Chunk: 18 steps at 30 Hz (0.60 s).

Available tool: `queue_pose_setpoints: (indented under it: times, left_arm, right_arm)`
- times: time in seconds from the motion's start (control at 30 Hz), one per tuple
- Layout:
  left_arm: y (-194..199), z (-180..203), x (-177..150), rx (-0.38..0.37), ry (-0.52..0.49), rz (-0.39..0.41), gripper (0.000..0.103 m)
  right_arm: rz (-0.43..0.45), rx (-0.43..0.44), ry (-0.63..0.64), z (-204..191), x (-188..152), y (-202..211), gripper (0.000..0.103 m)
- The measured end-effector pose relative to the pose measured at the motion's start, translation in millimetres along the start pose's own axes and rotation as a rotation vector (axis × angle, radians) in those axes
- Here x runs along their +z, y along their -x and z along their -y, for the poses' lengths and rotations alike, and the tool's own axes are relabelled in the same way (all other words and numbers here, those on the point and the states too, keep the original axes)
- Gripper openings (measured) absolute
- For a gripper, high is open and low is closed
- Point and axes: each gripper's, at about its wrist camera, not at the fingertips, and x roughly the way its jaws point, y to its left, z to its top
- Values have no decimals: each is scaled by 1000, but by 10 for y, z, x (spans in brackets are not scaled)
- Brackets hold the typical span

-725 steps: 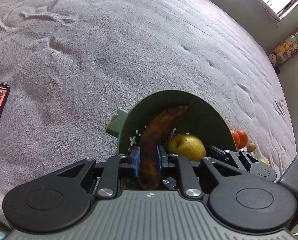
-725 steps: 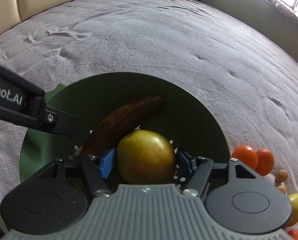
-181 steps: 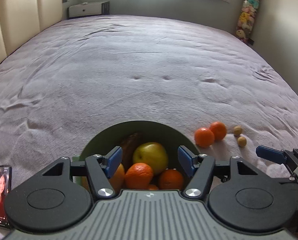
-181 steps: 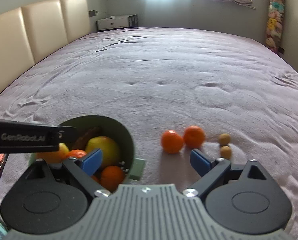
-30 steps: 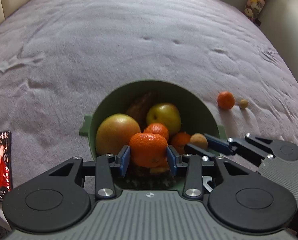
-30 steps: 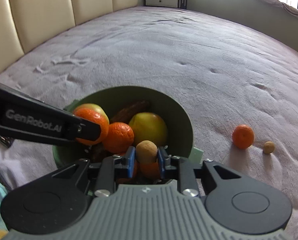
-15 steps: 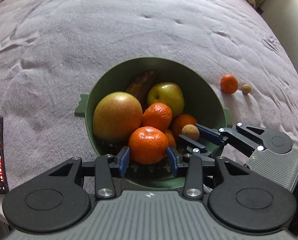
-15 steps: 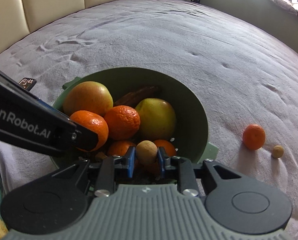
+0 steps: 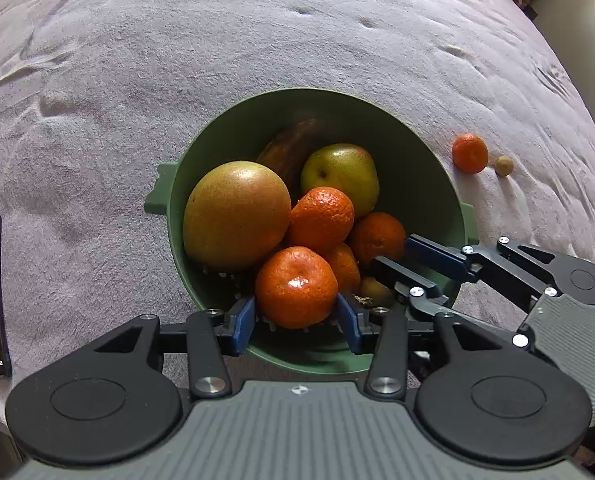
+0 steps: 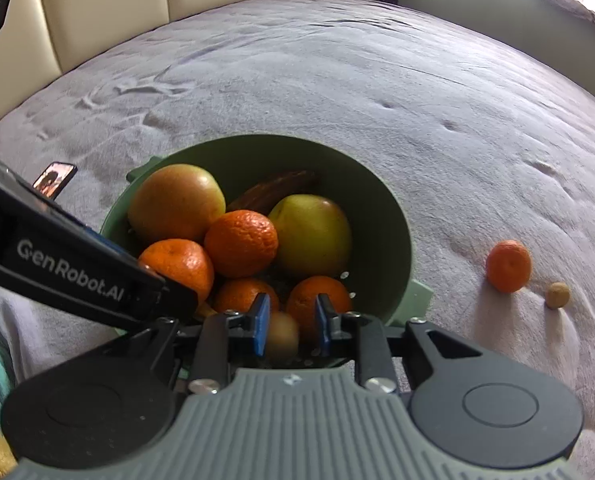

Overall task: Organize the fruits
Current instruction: 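Open the right tool to drop the tan fruit while the left tool releases the mandarin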

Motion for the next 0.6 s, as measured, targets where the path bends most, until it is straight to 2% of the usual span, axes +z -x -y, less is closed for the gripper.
queue_pose_setpoints:
  times: [0.17, 0.27, 0.43, 0.5, 0.6]
  left_arm:
    - [85, 7, 15, -15, 0, 25, 63]
    - [144, 27, 27, -17, -8, 40, 64]
    - [253, 108, 46, -20, -26, 84, 64]
    - [311, 147, 54, -16, -37, 113, 64]
    - [398, 215, 69, -13, -46, 172, 64]
  right_arm:
    - [9, 3, -30, 65, 3, 51, 23]
    - [29, 3, -47, 92, 12, 116, 32]
    - [73, -8, -80, 154, 40, 265, 35]
    - [99, -20, -101, 190, 48, 349, 39]
    - [135, -47, -124, 251, 62, 477, 40]
